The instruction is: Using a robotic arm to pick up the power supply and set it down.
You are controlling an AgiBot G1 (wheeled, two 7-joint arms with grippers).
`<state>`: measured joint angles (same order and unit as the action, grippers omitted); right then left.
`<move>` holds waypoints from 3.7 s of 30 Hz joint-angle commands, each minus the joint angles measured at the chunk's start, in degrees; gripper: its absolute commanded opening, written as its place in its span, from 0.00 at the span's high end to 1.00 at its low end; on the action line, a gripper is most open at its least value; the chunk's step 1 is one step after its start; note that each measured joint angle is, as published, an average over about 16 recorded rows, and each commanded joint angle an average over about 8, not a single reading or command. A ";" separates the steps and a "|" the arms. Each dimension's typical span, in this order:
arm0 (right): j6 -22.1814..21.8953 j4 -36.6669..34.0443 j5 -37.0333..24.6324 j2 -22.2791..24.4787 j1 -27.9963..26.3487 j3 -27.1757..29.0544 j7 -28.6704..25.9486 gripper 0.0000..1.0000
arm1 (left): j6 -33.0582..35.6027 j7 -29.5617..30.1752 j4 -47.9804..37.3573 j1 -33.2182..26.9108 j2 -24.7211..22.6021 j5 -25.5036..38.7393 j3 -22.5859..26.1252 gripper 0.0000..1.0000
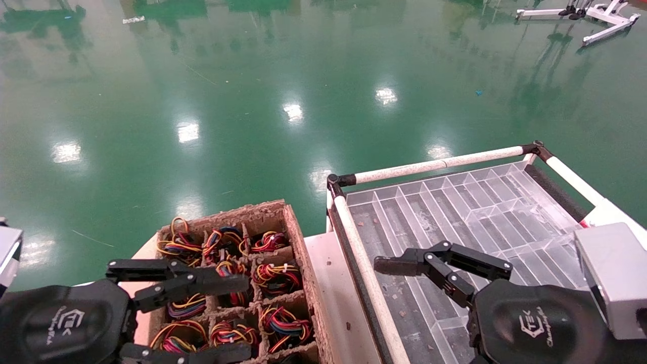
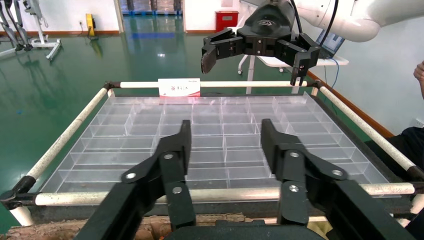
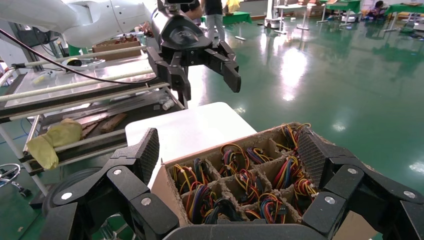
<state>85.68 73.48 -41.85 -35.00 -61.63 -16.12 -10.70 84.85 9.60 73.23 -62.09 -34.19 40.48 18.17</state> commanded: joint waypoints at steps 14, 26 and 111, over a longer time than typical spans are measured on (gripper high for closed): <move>-0.33 -0.88 -1.65 -0.41 0.44 -0.83 0.40 0.00 | 0.00 -0.01 -0.01 -0.01 0.00 0.00 0.01 1.00; 0.11 -5.64 -11.70 -7.10 -1.57 -7.52 1.87 0.01 | 0.01 -0.02 -0.04 -0.03 0.00 -0.01 0.04 1.00; -5.96 -5.36 -5.17 -10.92 -15.31 -1.71 -11.50 1.00 | -0.05 -0.10 -0.04 -0.07 0.06 -0.12 0.20 0.00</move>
<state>80.05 66.75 -47.84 -46.37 -77.32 -18.36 -21.66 84.80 9.50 73.19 -62.16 -34.13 40.36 18.37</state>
